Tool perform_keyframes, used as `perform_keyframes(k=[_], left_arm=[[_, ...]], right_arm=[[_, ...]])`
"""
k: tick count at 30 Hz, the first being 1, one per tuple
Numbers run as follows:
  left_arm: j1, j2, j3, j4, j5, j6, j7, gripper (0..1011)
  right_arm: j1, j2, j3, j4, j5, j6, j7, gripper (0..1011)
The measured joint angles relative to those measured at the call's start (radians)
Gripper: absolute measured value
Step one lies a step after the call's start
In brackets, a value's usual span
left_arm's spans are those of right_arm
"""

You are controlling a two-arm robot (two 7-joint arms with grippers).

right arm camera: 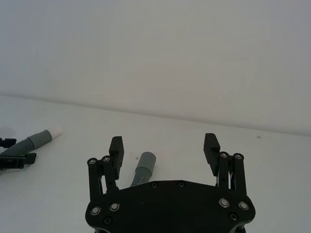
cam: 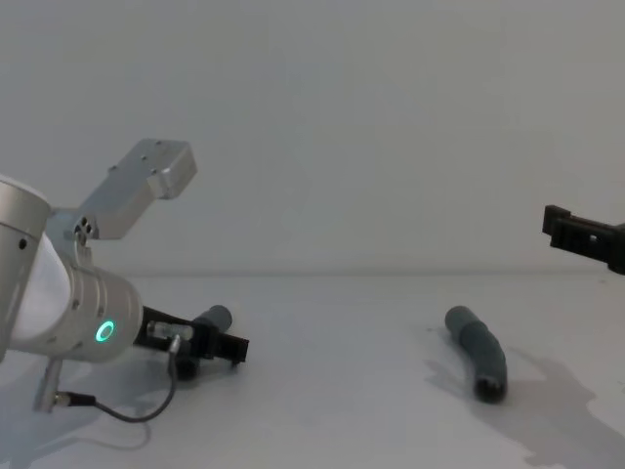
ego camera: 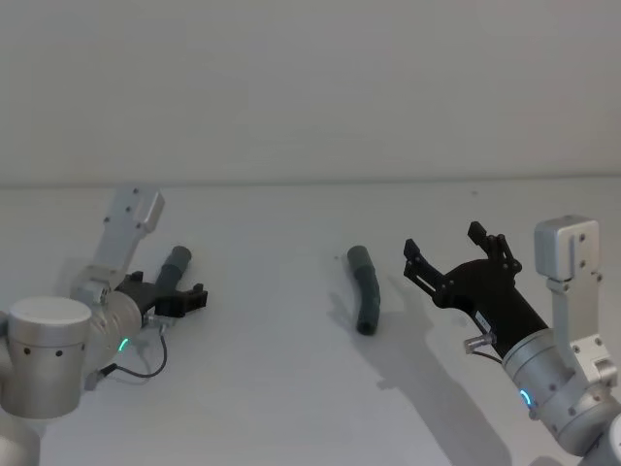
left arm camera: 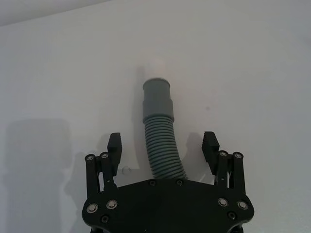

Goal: Use both hands to pick up one end of the pipe from the table, align the ends, and insert them.

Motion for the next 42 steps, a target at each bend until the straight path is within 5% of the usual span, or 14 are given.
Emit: perform_keyframes(k=[42], left_arm=[[-0.001,-0.004,-0.003,0.010,0.003,-0.002,-0.003,695]], right_arm=[[0.000,0.000,0.000,0.000,0.000,0.000,0.000,1000]])
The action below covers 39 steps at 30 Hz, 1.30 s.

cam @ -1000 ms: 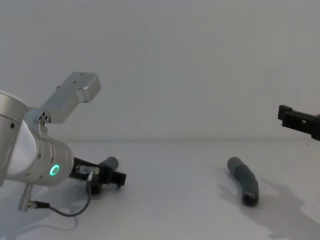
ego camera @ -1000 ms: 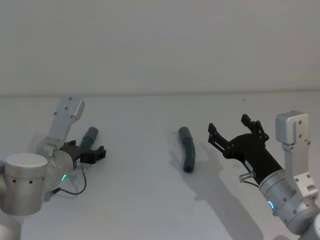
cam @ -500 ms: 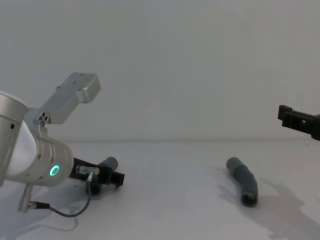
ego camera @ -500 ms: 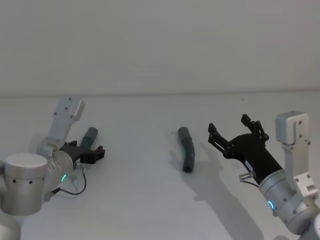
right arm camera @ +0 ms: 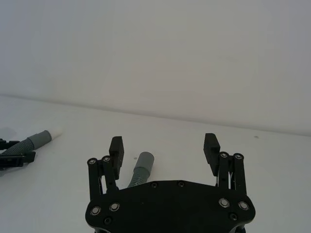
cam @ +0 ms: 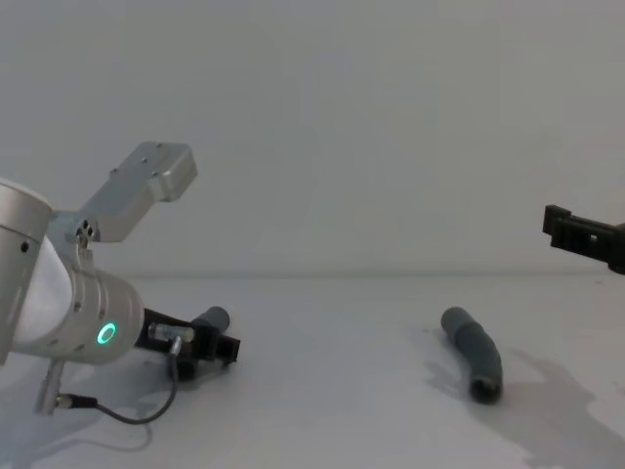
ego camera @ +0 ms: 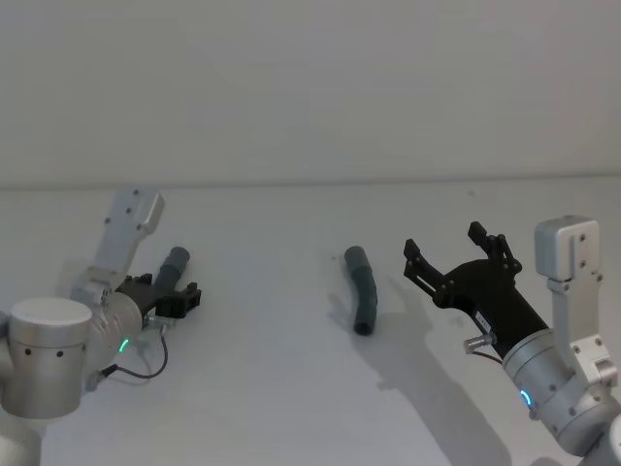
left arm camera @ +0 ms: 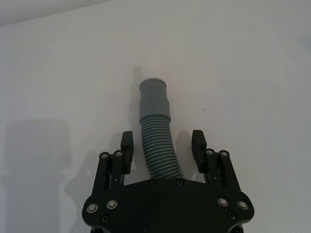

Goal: Use both hands to pick up one end of the pipe from the table, align the ends, and insert them.

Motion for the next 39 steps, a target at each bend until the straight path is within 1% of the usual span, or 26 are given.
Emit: perform_keyframes(k=[10,17,39], left_arm=[[0.000,0.000,0.000,0.001,0.000,0.000,0.000,642],[0.000,0.000,0.000,0.001,0.000,0.000,0.001,580],[0.000,0.000,0.000,0.001,0.000,0.000,0.001,434]], right_arm=[[0.000,0.000,0.000,0.000,0.000,0.000,0.000,1000],[0.000,0.000,0.000,0.000,0.000,0.000,0.000,1000],[0.000,0.000,0.000,0.000,0.000,0.000,0.000,1000]])
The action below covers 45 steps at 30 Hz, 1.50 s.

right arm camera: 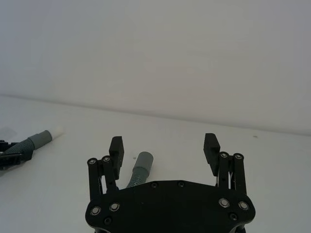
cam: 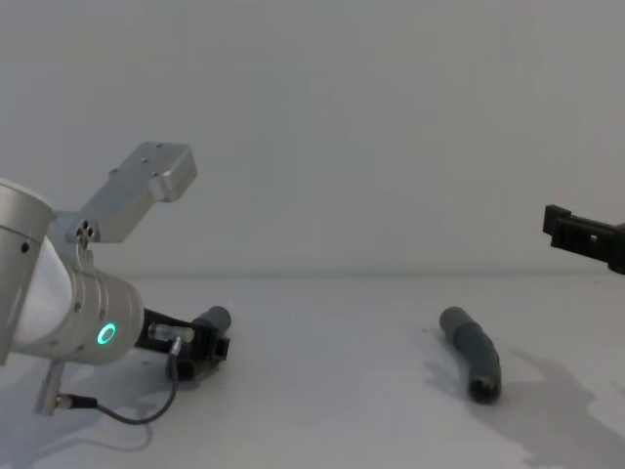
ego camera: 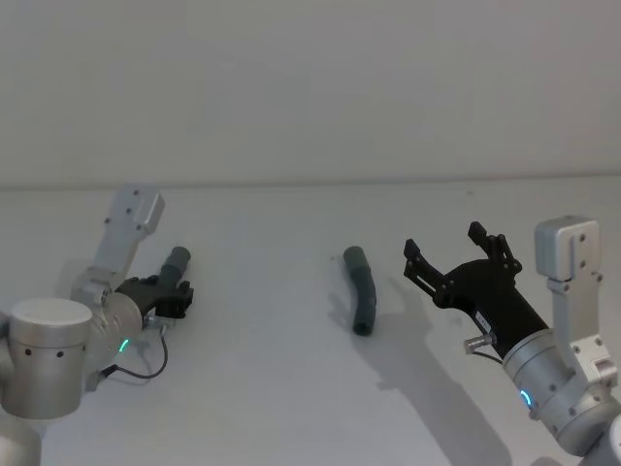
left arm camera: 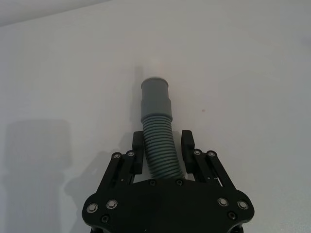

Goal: Use both hands to pick up one end of the pipe from the table, align the ends, and insert them.

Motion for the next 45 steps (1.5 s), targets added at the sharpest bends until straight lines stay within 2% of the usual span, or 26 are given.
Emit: perform_keyframes(k=[19,45], left_arm=[[0.000,0.000,0.000,0.000,0.000,0.001,0.000,317],[0.000,0.000,0.000,0.000,0.000,0.002,0.000,306]], right_arm=[[0.000,0.000,0.000,0.000,0.000,0.000,0.000,1000],[0.000,0.000,0.000,0.000,0.000,0.000,0.000,1000]])
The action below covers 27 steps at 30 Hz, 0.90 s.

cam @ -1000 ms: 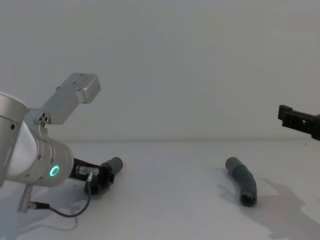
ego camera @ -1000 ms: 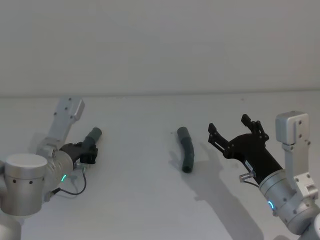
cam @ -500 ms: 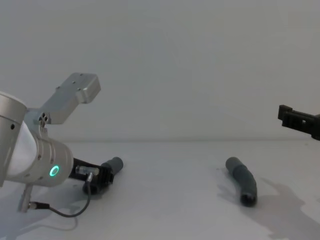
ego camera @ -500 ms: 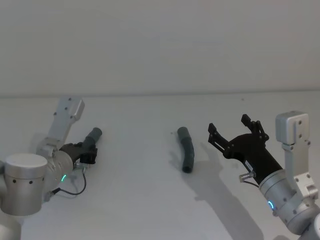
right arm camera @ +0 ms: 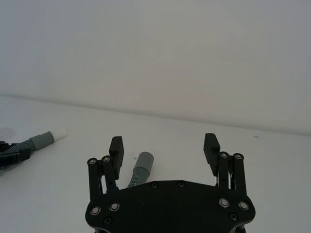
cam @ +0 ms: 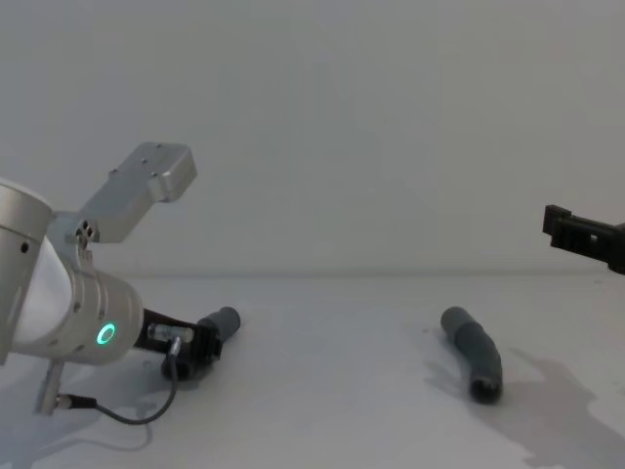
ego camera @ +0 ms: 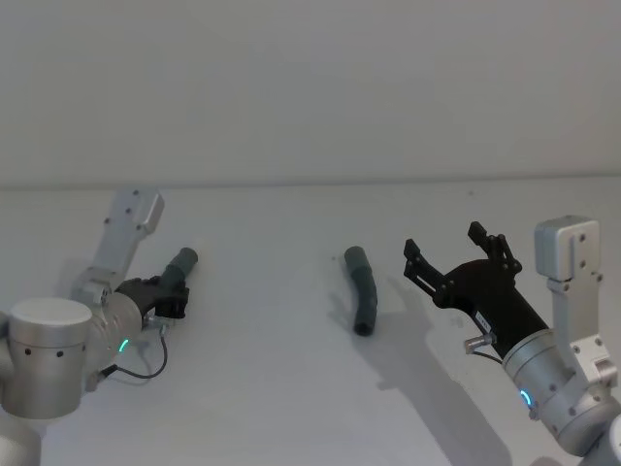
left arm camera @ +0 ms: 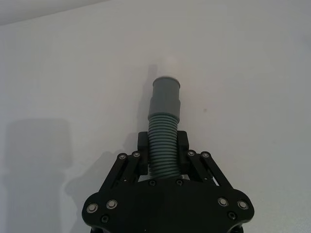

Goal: Use both hands to pick up one end of the pipe from the table, align the ends, and insert them.

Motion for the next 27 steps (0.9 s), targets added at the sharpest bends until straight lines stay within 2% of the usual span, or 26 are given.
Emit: perform_keyframes(k=[11,27], left_arm=[[-0.010,-0.003,0.006,0.002,0.003,0.000,-0.013,306],[-0.059,0.031,0.017,-0.049,-0.032,-0.015,-0.153,306]], right_arm=[[0.000,0.000,0.000,0.000,0.000,0.000,0.000,1000],[0.000,0.000,0.000,0.000,0.000,0.000,0.000,1000]])
